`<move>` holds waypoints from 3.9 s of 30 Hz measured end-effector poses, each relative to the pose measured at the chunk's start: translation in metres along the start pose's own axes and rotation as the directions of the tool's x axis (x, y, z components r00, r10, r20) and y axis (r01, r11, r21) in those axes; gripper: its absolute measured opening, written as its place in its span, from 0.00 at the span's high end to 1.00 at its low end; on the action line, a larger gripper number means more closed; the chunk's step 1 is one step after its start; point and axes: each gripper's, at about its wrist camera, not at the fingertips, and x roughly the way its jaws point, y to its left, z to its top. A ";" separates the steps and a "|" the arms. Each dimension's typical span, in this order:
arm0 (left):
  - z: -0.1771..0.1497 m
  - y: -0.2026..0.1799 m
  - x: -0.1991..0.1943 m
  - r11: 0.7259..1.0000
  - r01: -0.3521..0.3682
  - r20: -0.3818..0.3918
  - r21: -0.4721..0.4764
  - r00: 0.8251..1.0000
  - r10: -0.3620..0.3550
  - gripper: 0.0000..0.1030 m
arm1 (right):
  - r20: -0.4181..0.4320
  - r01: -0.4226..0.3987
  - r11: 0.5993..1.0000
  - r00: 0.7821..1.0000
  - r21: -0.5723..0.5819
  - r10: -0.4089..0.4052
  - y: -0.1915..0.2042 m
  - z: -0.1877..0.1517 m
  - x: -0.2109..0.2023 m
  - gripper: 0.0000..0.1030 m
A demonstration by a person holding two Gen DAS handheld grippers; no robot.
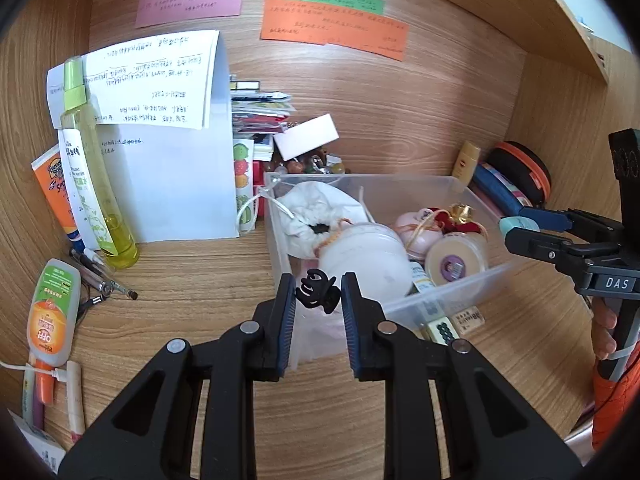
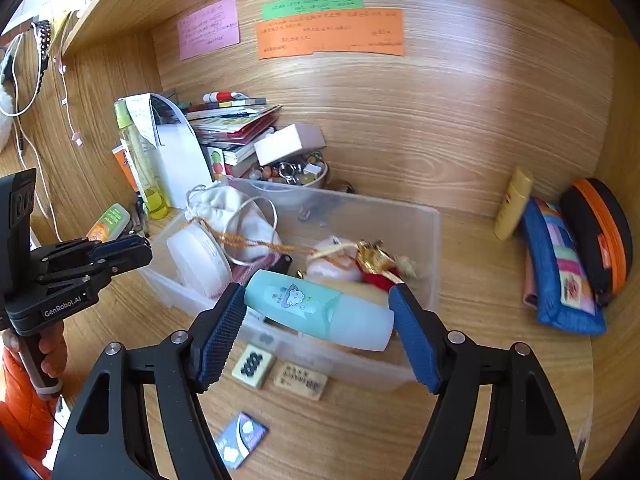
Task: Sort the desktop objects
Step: 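Carry the hair clip and light blue bottle over the clear box, then open the left tool dropping the clip while the right tool releases the bottle into the box, then lower the left tool toward the blue card on the desk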
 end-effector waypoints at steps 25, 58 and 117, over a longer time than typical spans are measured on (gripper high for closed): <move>-0.001 0.004 0.009 0.997 0.053 0.028 0.051 0.998 -0.054 0.59 | -0.112 0.014 0.994 0.993 -0.109 -0.027 0.024 0.016 0.075 0.31; -0.014 0.002 -0.018 0.998 -0.055 0.071 0.006 0.996 0.055 0.26 | -0.066 0.087 0.988 0.993 -0.125 -0.096 0.023 -0.025 0.003 0.25; -0.081 -0.105 0.024 0.938 0.208 -0.257 0.276 0.957 -0.137 0.74 | -0.230 0.083 0.997 0.970 -0.003 -0.082 0.005 -0.079 0.052 0.24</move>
